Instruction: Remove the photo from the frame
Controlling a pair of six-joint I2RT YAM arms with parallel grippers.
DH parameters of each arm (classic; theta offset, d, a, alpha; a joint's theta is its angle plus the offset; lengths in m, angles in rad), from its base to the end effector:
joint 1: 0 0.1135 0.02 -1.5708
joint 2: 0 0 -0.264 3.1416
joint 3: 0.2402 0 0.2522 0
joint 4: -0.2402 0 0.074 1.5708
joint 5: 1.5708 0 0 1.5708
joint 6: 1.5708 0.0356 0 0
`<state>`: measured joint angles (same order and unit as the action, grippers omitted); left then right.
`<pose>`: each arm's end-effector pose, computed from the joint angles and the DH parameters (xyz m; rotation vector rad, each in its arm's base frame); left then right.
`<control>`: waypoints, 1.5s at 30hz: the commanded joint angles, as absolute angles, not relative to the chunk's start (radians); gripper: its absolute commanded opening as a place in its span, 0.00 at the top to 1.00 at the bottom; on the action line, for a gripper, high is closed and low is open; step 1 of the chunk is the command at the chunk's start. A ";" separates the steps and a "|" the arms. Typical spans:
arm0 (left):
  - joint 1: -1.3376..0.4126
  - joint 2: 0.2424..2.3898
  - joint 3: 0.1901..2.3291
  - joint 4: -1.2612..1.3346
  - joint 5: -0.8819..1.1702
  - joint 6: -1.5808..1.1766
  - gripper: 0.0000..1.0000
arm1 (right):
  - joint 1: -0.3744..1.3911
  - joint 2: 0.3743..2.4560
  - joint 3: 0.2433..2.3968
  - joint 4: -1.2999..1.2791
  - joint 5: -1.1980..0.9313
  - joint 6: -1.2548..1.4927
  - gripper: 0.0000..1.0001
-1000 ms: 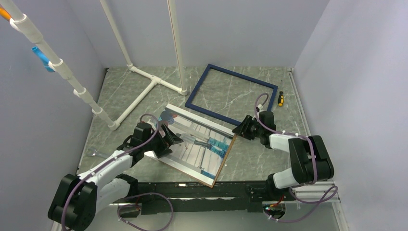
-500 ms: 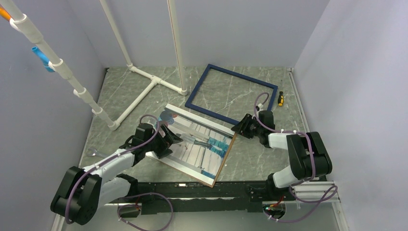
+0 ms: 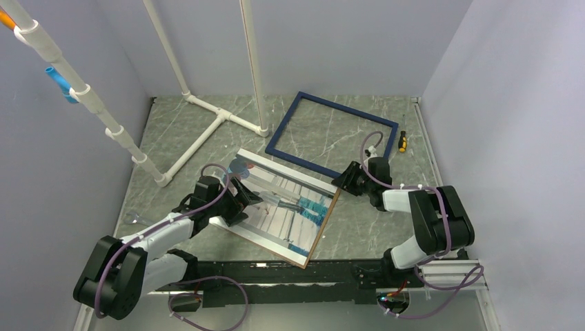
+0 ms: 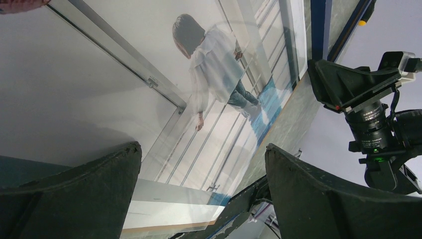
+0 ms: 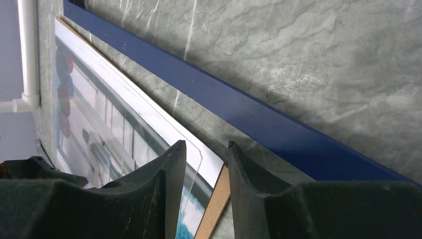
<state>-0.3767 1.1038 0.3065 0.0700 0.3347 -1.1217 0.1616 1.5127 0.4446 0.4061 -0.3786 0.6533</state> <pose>0.1776 -0.0828 0.1443 -0.7409 2.4220 -1.0841 0.2542 0.0548 0.1255 0.3525 2.2926 0.8533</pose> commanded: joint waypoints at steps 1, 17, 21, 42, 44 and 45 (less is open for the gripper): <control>-0.380 1.123 0.275 0.033 0.294 -1.100 0.01 | 0.186 1.541 0.463 0.448 -0.389 0.621 0.62; -0.380 1.142 0.266 0.058 0.300 -1.107 0.01 | 0.201 1.436 0.433 0.447 -0.412 0.639 0.74; -0.380 1.136 0.262 0.061 0.299 -1.109 0.01 | 0.202 1.442 0.431 0.438 -0.414 0.654 0.75; -0.380 1.116 0.259 0.058 0.301 -1.104 0.01 | 0.189 1.472 0.394 0.538 -0.420 0.728 0.90; -0.380 1.114 0.259 0.058 0.302 -1.103 0.01 | 0.185 1.474 0.390 0.556 -0.427 0.743 0.90; -0.380 1.111 0.258 0.059 0.302 -1.102 0.01 | 0.183 1.474 0.388 0.562 -0.430 0.751 0.90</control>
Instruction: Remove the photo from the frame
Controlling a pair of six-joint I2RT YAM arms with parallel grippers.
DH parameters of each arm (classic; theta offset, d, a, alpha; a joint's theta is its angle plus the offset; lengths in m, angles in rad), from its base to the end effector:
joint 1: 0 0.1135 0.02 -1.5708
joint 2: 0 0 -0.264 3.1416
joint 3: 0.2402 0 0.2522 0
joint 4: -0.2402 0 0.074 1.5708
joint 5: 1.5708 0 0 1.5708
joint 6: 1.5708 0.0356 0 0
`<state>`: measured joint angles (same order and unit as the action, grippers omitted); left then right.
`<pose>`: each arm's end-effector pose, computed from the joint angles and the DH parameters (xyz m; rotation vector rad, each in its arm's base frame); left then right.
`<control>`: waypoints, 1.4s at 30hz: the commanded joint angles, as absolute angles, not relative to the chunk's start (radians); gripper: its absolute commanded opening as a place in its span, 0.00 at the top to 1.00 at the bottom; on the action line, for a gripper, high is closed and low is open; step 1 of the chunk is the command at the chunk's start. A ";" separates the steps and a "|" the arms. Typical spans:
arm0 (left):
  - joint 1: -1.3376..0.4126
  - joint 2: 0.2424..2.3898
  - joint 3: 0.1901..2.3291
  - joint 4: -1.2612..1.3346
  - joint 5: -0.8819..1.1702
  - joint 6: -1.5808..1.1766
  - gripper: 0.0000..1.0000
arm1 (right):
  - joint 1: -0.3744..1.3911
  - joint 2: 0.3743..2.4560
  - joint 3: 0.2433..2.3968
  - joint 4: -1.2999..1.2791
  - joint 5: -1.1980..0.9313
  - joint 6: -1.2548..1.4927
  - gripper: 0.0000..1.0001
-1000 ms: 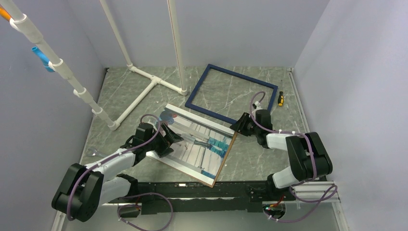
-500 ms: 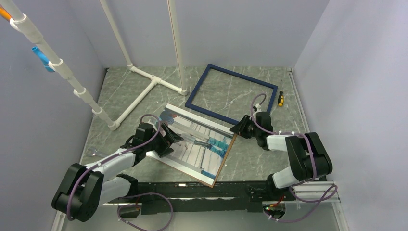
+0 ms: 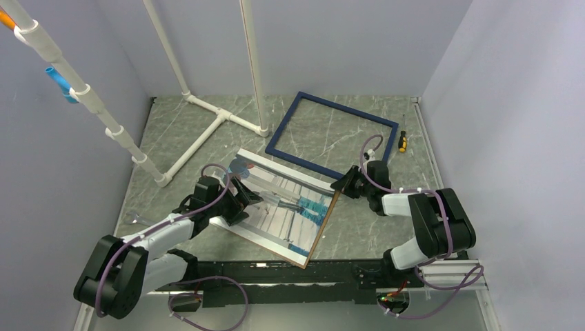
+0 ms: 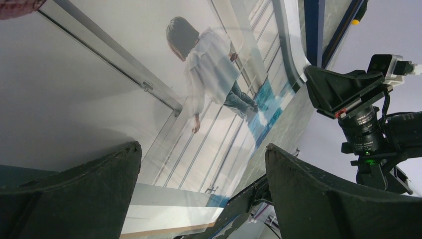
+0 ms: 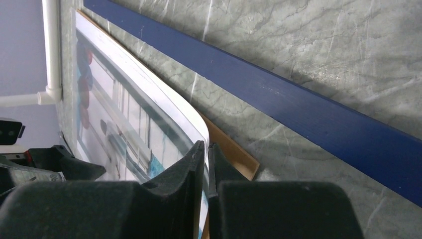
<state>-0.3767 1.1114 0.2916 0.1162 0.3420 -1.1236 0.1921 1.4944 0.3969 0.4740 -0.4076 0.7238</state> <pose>0.1778 -0.0832 0.1424 -0.7268 2.4034 -1.1062 0.2442 0.0619 0.1238 0.3675 2.2727 0.9432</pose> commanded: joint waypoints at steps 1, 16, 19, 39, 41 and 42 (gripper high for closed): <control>-0.380 1.109 0.259 0.059 0.303 -1.102 0.01 | 0.184 1.477 0.386 0.569 -0.434 0.761 0.90; -0.380 0.901 0.355 -0.105 0.284 -1.007 0.00 | 0.055 1.422 0.304 0.689 -0.626 0.934 1.00; -0.378 0.853 0.413 -0.209 0.240 -0.968 0.01 | 0.037 1.402 0.308 0.669 -0.657 0.938 1.00; -0.367 1.063 0.235 0.056 0.267 -1.102 0.01 | 0.014 1.712 0.280 0.965 -0.827 1.000 0.94; -0.368 1.063 0.225 0.058 0.255 -1.108 0.01 | 0.014 1.711 0.277 0.952 -0.828 0.987 0.87; -0.368 1.057 0.223 0.051 0.247 -1.110 0.01 | 0.014 1.705 0.276 0.933 -0.826 0.974 0.83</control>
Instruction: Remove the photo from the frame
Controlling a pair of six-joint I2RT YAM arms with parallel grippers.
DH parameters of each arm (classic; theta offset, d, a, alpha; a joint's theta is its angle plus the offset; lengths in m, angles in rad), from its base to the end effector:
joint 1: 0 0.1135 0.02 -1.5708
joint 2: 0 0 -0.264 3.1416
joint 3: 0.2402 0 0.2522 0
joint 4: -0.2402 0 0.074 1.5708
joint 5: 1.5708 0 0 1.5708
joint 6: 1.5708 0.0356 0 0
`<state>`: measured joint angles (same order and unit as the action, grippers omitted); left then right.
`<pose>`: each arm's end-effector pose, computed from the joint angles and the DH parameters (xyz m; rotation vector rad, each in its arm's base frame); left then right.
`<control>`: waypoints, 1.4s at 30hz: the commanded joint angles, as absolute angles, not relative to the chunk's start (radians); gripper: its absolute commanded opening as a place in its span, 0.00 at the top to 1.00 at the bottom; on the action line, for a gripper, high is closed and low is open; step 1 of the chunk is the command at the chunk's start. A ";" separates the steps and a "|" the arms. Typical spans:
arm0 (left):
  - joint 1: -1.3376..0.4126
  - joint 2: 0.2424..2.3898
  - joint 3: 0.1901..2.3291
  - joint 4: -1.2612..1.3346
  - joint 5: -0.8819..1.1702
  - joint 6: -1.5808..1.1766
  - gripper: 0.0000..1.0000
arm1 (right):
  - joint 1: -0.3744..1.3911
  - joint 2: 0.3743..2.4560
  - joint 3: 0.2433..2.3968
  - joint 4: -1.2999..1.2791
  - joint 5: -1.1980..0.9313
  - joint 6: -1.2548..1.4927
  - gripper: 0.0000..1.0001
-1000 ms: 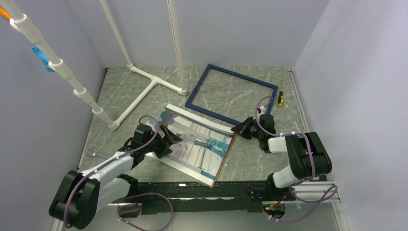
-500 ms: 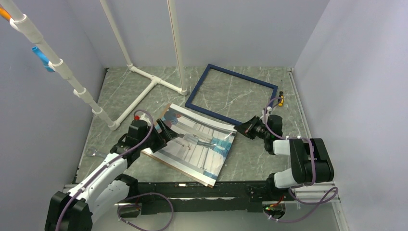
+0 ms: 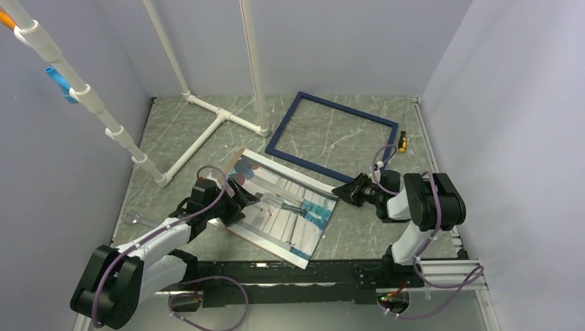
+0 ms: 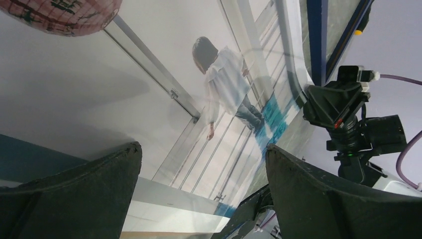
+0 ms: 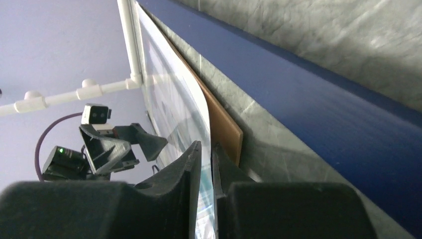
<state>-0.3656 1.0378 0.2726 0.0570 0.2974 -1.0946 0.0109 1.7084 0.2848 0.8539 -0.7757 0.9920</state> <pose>0.1701 -0.0763 0.1442 -0.7264 2.3847 -1.0409 0.2349 0.0275 0.0879 0.6122 2.2061 1.3879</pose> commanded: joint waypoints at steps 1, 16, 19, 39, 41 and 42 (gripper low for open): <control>-0.368 1.050 0.221 0.044 0.238 -1.110 0.01 | 0.014 1.701 0.274 0.918 -0.827 0.960 0.78; -0.371 1.062 0.220 0.048 0.224 -1.109 0.01 | 0.015 1.724 0.193 1.071 -0.903 0.992 0.87; -0.372 1.057 0.221 0.046 0.223 -1.105 0.01 | 0.015 1.738 0.185 1.093 -0.908 1.000 0.99; -0.366 0.931 0.421 -0.178 0.224 -0.923 0.01 | 0.009 1.213 0.299 0.295 -0.756 0.772 1.00; -0.363 0.932 0.425 -0.187 0.228 -0.918 0.01 | 0.009 1.172 0.322 0.229 -0.737 0.742 1.00; -0.361 0.933 0.424 -0.188 0.229 -0.917 0.01 | 0.009 1.169 0.341 0.202 -0.737 0.721 1.00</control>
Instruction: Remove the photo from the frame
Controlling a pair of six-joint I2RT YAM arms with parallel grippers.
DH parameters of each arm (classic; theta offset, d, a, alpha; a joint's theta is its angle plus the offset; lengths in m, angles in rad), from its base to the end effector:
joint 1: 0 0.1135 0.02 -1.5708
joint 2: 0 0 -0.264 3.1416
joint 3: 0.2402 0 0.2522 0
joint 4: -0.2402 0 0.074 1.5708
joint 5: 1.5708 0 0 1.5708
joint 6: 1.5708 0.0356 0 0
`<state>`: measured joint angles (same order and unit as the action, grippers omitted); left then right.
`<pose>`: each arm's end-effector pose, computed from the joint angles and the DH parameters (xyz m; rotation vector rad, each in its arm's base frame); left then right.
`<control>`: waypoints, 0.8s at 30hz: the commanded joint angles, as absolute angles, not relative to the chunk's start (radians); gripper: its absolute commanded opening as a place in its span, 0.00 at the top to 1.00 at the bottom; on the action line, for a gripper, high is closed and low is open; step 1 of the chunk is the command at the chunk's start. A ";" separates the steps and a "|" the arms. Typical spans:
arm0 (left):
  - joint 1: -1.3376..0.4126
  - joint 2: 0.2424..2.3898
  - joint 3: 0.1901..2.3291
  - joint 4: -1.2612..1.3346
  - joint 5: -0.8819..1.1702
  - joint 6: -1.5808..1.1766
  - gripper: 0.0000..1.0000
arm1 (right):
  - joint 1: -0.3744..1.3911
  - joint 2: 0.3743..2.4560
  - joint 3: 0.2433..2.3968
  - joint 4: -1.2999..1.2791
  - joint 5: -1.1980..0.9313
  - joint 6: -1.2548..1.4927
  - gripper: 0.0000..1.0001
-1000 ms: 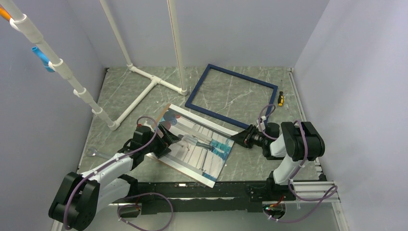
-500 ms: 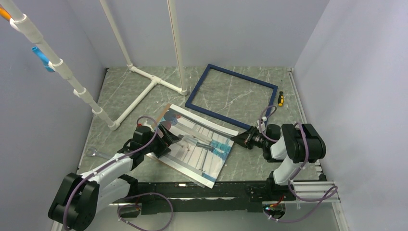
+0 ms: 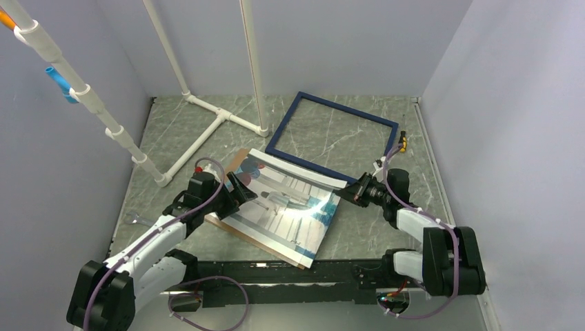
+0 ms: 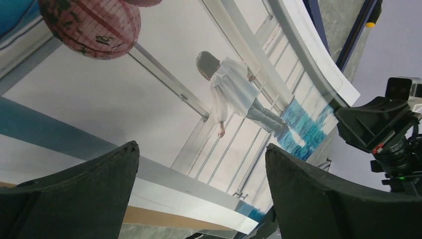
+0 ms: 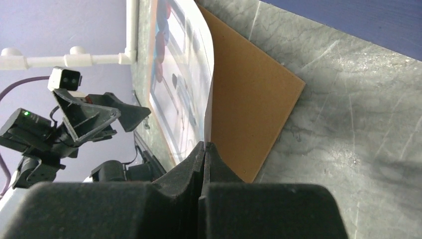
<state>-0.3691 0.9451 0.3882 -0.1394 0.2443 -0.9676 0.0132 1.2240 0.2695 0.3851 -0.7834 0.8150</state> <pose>0.1725 -0.0760 0.1793 -0.5840 2.3668 -0.9395 0.2040 0.0278 0.1431 0.3977 2.2029 1.3064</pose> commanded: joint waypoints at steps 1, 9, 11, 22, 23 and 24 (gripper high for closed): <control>-0.362 0.933 0.423 -0.191 0.226 -0.918 0.01 | 0.009 1.172 0.348 0.183 -0.742 0.712 1.00; -0.269 0.937 0.452 -0.234 0.258 -0.866 0.01 | 0.018 1.100 0.435 -0.014 -0.716 0.617 1.00; -0.257 0.923 0.456 -0.243 0.256 -0.857 0.01 | 0.017 1.038 0.491 -0.139 -0.631 0.583 1.00; -0.245 0.854 0.450 -0.271 0.297 -0.875 0.01 | 0.017 0.882 0.709 -0.457 -0.450 0.525 1.00; -0.245 0.845 0.453 -0.276 0.299 -0.876 0.01 | 0.017 0.865 0.743 -0.491 -0.416 0.520 1.00; -0.245 0.838 0.457 -0.281 0.303 -0.877 0.01 | 0.017 0.851 0.781 -0.526 -0.378 0.512 1.00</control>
